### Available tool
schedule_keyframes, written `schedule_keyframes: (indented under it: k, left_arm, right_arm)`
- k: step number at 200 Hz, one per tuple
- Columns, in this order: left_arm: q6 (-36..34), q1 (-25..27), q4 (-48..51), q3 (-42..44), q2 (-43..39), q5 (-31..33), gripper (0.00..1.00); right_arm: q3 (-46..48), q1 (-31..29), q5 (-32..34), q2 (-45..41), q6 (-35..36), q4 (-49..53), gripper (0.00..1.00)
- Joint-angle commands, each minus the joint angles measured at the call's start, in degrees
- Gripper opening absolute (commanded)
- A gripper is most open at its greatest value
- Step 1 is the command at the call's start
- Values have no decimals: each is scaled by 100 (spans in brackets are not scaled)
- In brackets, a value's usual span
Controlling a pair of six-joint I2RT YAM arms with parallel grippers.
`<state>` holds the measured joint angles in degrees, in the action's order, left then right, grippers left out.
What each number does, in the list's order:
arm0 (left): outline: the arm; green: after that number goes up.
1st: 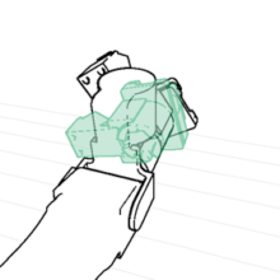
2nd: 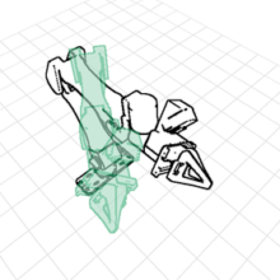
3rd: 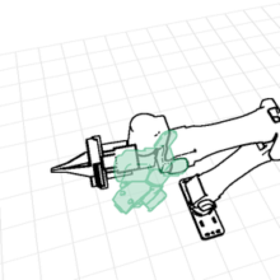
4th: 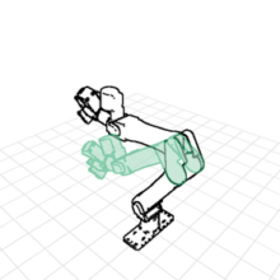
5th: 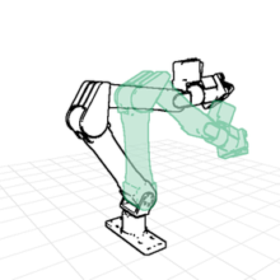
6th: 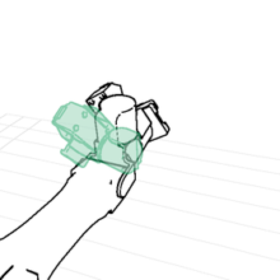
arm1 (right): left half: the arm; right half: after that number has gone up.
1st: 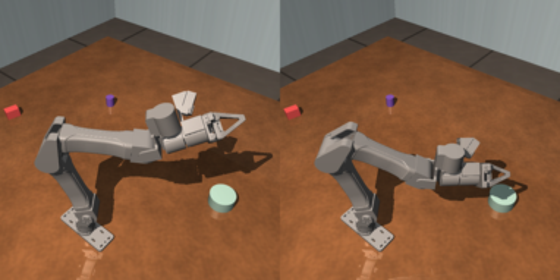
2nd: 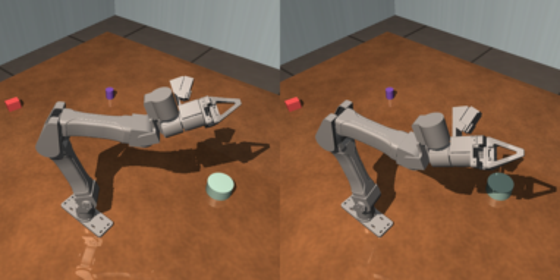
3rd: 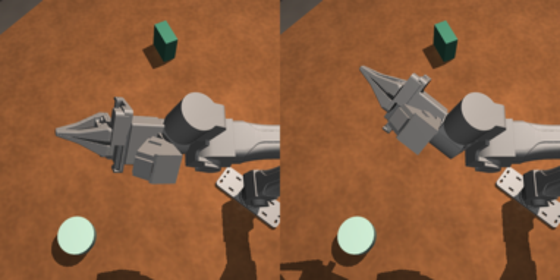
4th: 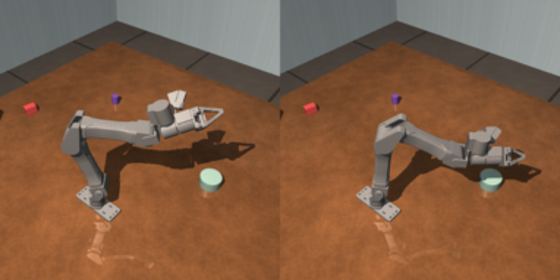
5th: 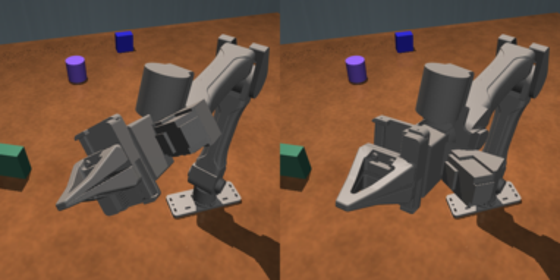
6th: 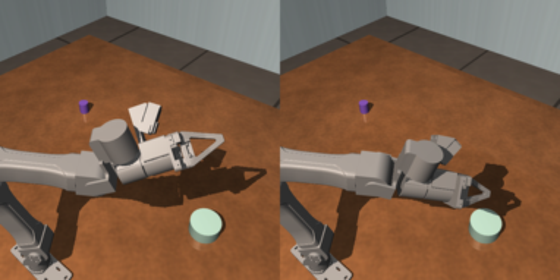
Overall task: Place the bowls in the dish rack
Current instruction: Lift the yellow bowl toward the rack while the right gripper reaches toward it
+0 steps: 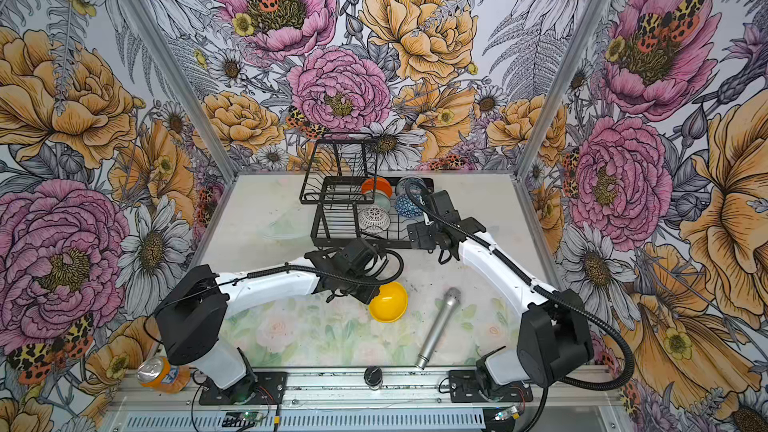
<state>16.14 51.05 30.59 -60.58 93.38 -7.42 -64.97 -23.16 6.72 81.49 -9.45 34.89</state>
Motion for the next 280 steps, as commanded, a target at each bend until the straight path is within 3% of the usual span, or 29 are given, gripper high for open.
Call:
schedule_keyframes:
  k: [1,48,89,145,226,280]
  left_arm:
    - [104,-212,-478,111,-441,606,0]
    - [322,-365,-1121,45,-690,2133,0]
    - [370,-366,-1602,8,-915,2920,0]
    - [280,-379,-2239,-92,-1038,3071,0]
    - [228,-359,-2522,-627,-646,2906,0]
    - [157,-364,-2599,-812,-502,2755,0]
  right_arm:
    - [2,44,-267,-238,-91,-97,100]
    - [-180,75,-667,-554,-202,-97,99]
    - [-253,83,-1045,-937,-425,-97,100]
    - [-160,-19,-1660,-1071,-634,-419,99]
    - [-218,-453,-1484,-677,-756,-813,98]
    - [-224,-506,-1037,-442,-920,-953,80]
